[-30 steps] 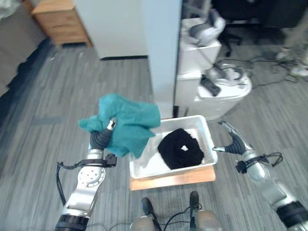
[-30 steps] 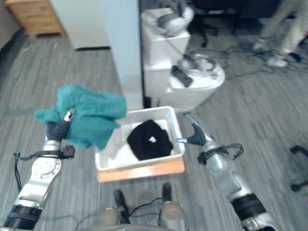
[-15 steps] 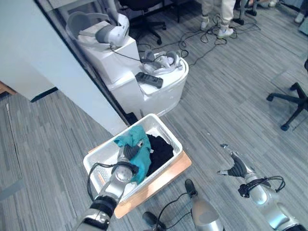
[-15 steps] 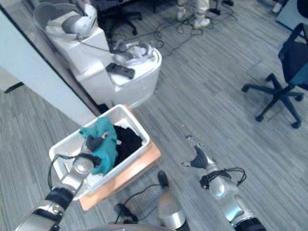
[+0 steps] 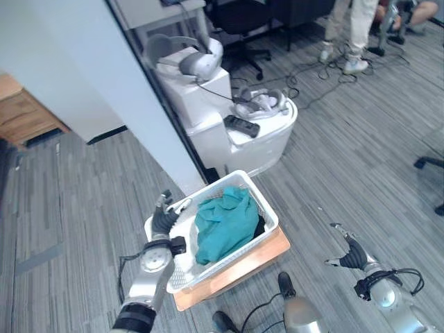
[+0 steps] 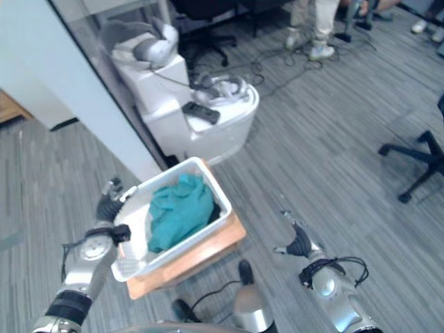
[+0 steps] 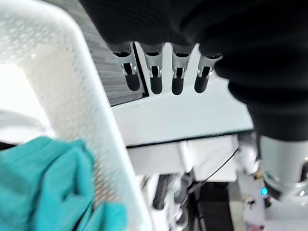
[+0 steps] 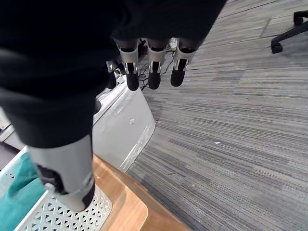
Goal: Tidy up the quilt and then pick up the clothes from the bed and put them into the laundry hamper.
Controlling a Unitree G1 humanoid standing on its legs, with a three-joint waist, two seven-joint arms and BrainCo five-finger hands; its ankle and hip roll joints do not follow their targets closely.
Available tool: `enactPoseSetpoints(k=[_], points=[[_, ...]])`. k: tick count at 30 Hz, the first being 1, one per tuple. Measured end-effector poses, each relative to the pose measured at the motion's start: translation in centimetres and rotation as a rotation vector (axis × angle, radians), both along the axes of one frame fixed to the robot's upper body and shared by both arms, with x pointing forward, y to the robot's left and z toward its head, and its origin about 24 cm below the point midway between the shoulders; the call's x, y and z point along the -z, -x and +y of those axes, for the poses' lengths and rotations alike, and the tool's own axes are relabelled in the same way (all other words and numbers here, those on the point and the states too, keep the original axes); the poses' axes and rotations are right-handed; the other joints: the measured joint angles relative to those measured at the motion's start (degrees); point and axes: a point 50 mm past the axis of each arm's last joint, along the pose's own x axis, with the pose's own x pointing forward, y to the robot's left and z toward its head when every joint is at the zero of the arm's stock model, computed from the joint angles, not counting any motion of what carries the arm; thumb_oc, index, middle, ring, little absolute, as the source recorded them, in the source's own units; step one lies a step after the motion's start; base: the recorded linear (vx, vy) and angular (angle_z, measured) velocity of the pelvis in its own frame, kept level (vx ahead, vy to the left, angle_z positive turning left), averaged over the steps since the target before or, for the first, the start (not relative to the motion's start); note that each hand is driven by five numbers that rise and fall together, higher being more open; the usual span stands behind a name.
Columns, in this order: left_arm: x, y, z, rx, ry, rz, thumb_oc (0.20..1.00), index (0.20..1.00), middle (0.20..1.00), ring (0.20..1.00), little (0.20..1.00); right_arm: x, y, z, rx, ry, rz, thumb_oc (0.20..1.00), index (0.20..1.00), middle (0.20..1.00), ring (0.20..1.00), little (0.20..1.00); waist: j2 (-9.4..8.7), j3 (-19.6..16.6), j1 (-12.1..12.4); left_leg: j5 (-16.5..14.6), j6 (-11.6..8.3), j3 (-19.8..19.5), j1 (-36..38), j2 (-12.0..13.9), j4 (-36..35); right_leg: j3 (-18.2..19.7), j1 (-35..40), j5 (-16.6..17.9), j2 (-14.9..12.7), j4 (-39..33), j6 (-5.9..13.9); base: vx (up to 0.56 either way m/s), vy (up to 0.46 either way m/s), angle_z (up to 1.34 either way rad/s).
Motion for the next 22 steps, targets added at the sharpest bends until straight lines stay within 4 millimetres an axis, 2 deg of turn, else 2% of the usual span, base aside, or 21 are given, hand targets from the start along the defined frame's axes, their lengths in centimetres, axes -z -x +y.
enactPoseSetpoints(k=[1,2,4,5,6,9,10,11,13,14,15,18,22], points=[[-0.5,0.0,0.4,-0.013,-0.003,-0.024,1.0,1.0,1.0,1.0,1.0,0.8,0.5,-0.3,0.018,0.0,0.035,1.0,1.0,1.0,1.0,1.0,-0.53,-0.8,-0.1,0.1,-0.18,-0.5,-0.1,0.1,0.0,-0.2,0.1,-0.1,0.1,0.0,-0.1,0.0,-0.033,0.34],[-0.7,0.3,1.2,-0.042,-0.012,-0.039,1.0,1.0,1.0,1.0,1.0,1.3,0.8,-0.5,0.033,0.004,0.059,1.0,1.0,1.0,1.0,1.0,-0.88,-1.7,1.1,0.3,-0.12,-1.0,-0.2,0.2,0.0,-1.0,0.4,-0.3,0.2,0.0,-0.16,-0.08,-0.06,0.27],[0.2,2.1,3.2,-0.091,-0.052,0.008,1.0,1.0,1.0,1.0,1.0,3.3,1.9,-1.0,0.098,-0.015,0.144,1.0,1.0,1.0,1.0,1.0,-2.28,-3.3,2.6,0.7,0.09,-2.2,-0.2,0.5,0.0,-2.0,1.0,-0.4,0.3,0.0,-0.39,-0.07,-0.041,0.26],[0.5,2.5,3.6,-0.103,-0.058,0.026,1.0,1.0,1.0,1.0,1.0,3.6,2.3,-1.1,0.114,-0.026,0.16,1.0,1.0,1.0,1.0,1.0,-2.51,-3.6,3.2,0.7,0.1,-2.1,-0.2,0.5,0.0,-2.2,1.1,-0.4,0.3,0.0,-0.45,0.02,-0.003,0.23],[1.5,4.0,4.5,-0.126,-0.08,0.081,1.0,1.0,1.0,1.0,1.0,4.3,2.7,-1.2,0.139,-0.035,0.187,1.0,1.0,1.0,1.0,1.0,-3.22,-4.2,3.6,0.7,0.06,-2.7,-0.2,0.5,0.0,-2.7,1.3,-0.4,0.2,0.0,-0.45,0.01,0.001,0.14],[4.3,7.4,5.6,-0.154,-0.101,0.232,1.0,1.0,1.0,1.0,1.0,5.1,3.0,-0.9,0.167,-0.055,0.214,1.0,1.0,1.0,1.0,1.0,-3.79,-4.8,5.4,0.5,-0.15,-3.6,-0.4,0.3,0.0,-3.5,1.8,-0.9,-0.1,0.0,-0.28,0.03,0.018,0.14],[5.0,8.1,5.7,-0.146,-0.113,0.274,1.0,1.0,1.0,1.0,1.0,5.4,3.0,-0.8,0.181,-0.06,0.223,1.0,1.0,1.0,1.0,1.0,-3.89,-5.0,5.3,0.5,-0.17,-3.6,-0.2,0.3,0.0,-3.6,2.0,-0.9,-0.1,0.0,-0.27,0.02,0.014,0.12],[6.7,10.2,5.7,-0.141,-0.106,0.374,1.0,1.0,1.0,1.0,1.0,5.7,3.2,-0.7,0.196,-0.075,0.234,1.0,1.0,1.0,1.0,1.0,-3.84,-5.2,5.6,0.5,-0.17,-4.0,-0.4,0.3,0.0,-4.1,2.4,-1.1,-0.2,0.0,-0.24,0.01,0.012,0.14],[8.6,12.2,5.7,-0.15,-0.095,0.498,1.0,1.0,1.0,1.0,1.0,6.4,4.1,-0.8,0.229,-0.091,0.269,1.0,1.0,1.0,1.0,1.0,-3.83,-5.8,5.5,0.5,-0.08,-4.9,-0.3,0.3,0.0,-4.6,2.4,-1.5,-0.2,0.0,-0.3,0.01,0.019,0.22],[9.7,13.9,5.9,-0.141,-0.12,0.575,1.0,1.0,1.0,1.0,1.0,6.6,4.4,-0.9,0.238,-0.092,0.281,1.0,1.0,1.0,1.0,1.0,-3.59,-6.0,6.4,0.5,-0.01,-5.2,-1.0,0.3,0.0,-5.0,2.4,-1.7,-0.2,0.0,-0.53,0.01,0.021,0.17],[10.1,14.4,6.0,-0.134,-0.134,0.612,1.0,1.0,1.0,1.0,1.0,6.8,4.4,-0.9,0.245,-0.092,0.287,1.0,1.0,1.0,1.0,1.0,-3.63,-6.1,6.4,0.6,0.06,-5.2,-1.0,0.3,0.0,-5.1,2.3,-1.7,-0.2,0.0,-0.53,0.0,0.014,0.13],[12.5,18.3,5.9,-0.103,-0.191,0.815,1.0,1.0,1.0,1.0,1.0,7.5,4.8,-0.8,0.292,-0.127,0.315,1.0,1.0,1.0,1.0,1.0,-3.37,-6.3,6.7,0.9,0.17,-5.8,-1.3,0.3,0.0,-5.7,2.4,-1.7,-0.3,0.0,-0.54,0.0,0.032,0.1],[15.4,21.0,4.4,-0.141,-0.114,1.003,1.0,1.0,1.0,1.0,1.0,8.8,5.2,0.0,0.355,-0.186,0.367,1.0,1.0,1.0,1.0,1.0,-3.36,-6.5,6.6,1.0,0.15,-6.2,-1.3,0.3,0.0,-5.8,2.4,-1.7,-0.2,0.0,-0.55,0.0,0.009,0.03]])
